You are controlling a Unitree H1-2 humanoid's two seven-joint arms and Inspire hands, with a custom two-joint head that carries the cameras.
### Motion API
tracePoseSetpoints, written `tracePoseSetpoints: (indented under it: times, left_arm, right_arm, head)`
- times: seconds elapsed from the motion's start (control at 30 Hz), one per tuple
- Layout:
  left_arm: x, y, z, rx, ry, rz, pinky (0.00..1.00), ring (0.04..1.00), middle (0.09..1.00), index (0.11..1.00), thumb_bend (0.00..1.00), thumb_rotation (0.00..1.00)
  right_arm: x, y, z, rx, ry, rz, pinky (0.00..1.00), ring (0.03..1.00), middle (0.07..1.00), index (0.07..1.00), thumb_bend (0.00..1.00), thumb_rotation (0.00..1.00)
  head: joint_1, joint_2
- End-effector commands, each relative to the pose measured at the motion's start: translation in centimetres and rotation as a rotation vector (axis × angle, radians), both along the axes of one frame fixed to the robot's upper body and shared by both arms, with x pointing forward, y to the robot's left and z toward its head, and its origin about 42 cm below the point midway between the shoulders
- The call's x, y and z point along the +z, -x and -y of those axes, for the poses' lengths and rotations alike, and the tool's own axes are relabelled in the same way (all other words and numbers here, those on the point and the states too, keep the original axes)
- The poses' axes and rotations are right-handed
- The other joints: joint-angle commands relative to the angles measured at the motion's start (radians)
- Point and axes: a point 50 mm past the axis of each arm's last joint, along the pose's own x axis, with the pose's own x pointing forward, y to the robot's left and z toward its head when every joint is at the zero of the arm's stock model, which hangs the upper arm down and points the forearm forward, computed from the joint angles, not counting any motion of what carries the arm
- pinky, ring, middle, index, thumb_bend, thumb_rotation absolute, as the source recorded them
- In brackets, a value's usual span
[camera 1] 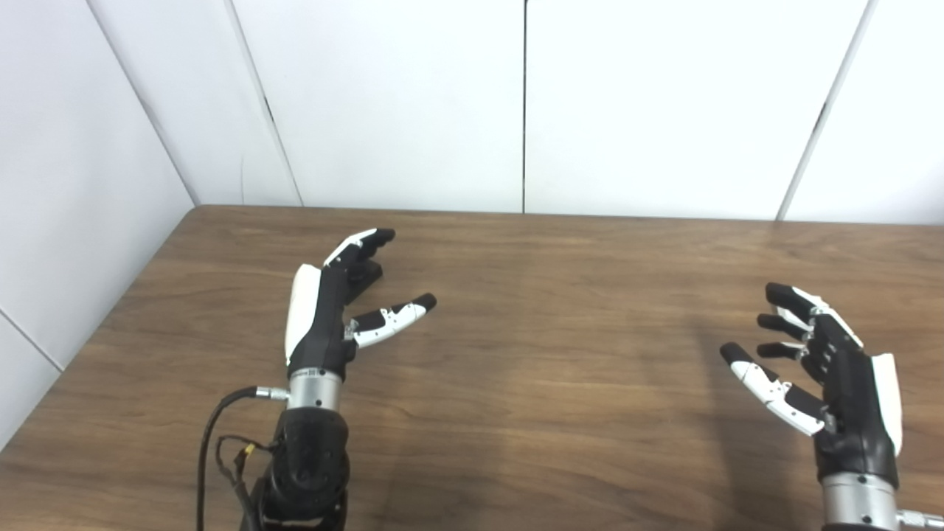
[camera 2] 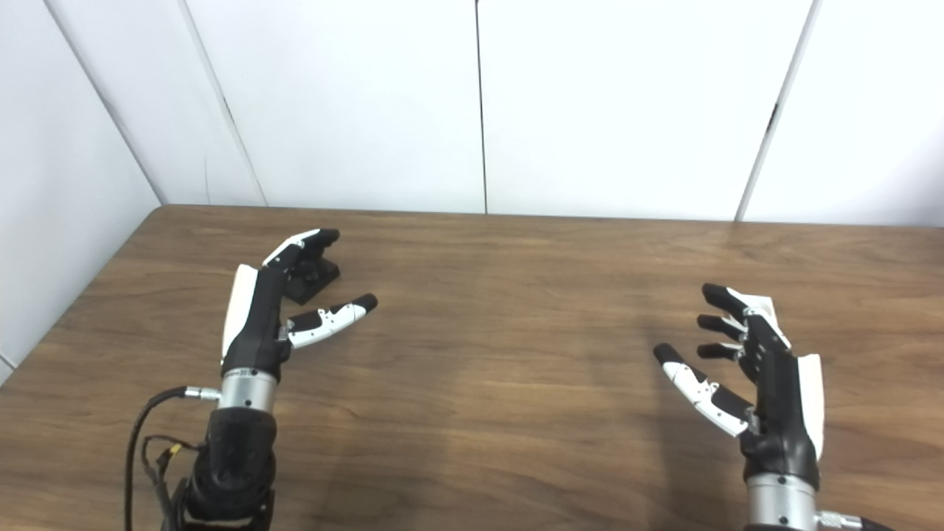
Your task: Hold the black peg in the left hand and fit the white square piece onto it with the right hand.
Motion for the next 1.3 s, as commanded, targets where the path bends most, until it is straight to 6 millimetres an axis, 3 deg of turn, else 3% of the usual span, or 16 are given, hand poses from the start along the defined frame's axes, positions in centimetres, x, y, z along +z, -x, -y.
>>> tracePoseSetpoints:
  times: [0.0,0.17,0.3,0.47,0.63,0.7,0.77,1.1,1.27]
  left_arm:
    - [2.7,-1.0,-0.6,0.021,-0.083,0.085,0.76,0.839,0.831,0.765,0.74,0.18]
    - [3.3,-2.0,-1.3,0.047,-0.141,0.081,0.78,0.867,0.857,0.774,0.73,0.2]
    - [3.6,-2.7,-1.9,0.062,-0.193,0.074,0.71,0.845,0.863,0.779,0.73,0.23]
    - [3.9,-3.9,-2.5,0.104,-0.28,0.059,0.7,0.845,0.865,0.773,0.75,0.26]
    - [3.8,-5.3,-3.4,0.145,-0.334,0.043,0.81,0.875,0.875,0.768,0.78,0.29]
    - [3.7,-5.8,-3.8,0.165,-0.356,0.036,0.94,0.915,0.895,0.769,0.79,0.31]
    - [3.6,-6.2,-4.2,0.187,-0.391,0.022,0.99,0.946,0.916,0.772,0.8,0.32]
    - [3.2,-8.2,-5.9,0.267,-0.591,-0.021,1.0,0.984,0.955,0.782,0.8,0.36]
    - [2.8,-9.0,-6.7,0.301,-0.706,-0.069,1.0,0.997,0.962,0.79,0.8,0.44]
  right_arm:
    - [1.6,0.0,-0.3,0.002,0.006,0.076,0.56,0.718,0.796,0.751,0.61,0.14]
    - [1.4,0.0,-0.2,0.007,0.003,0.076,0.57,0.727,0.798,0.751,0.61,0.12]
    - [1.2,-0.1,-0.1,0.006,-0.009,0.072,0.58,0.733,0.799,0.751,0.62,0.13]
    - [1.1,-0.2,0.0,0.004,0.009,0.075,0.57,0.731,0.798,0.754,0.62,0.13]
    - [1.1,-0.2,0.1,0.002,0.006,0.068,0.57,0.725,0.799,0.755,0.62,0.13]
    - [1.1,-0.2,0.1,0.002,0.007,0.069,0.57,0.728,0.799,0.757,0.62,0.15]
    - [1.1,-0.2,0.1,0.003,0.003,0.072,0.57,0.724,0.796,0.755,0.62,0.15]
    - [1.4,-0.1,0.2,0.005,0.013,0.071,0.56,0.724,0.795,0.753,0.61,0.16]
    - [1.6,-0.1,0.3,0.005,0.027,0.074,0.55,0.712,0.79,0.746,0.61,0.17]
  head:
    - [0.0,0.0]
    - [0.002,-0.001]
    - [0.004,-0.001]
    - [0.005,-0.003]
    - [0.005,-0.004]
    - [0.004,-0.004]
    - [0.005,-0.003]
    - [0.003,-0.001]
    - [0.0,0.003]
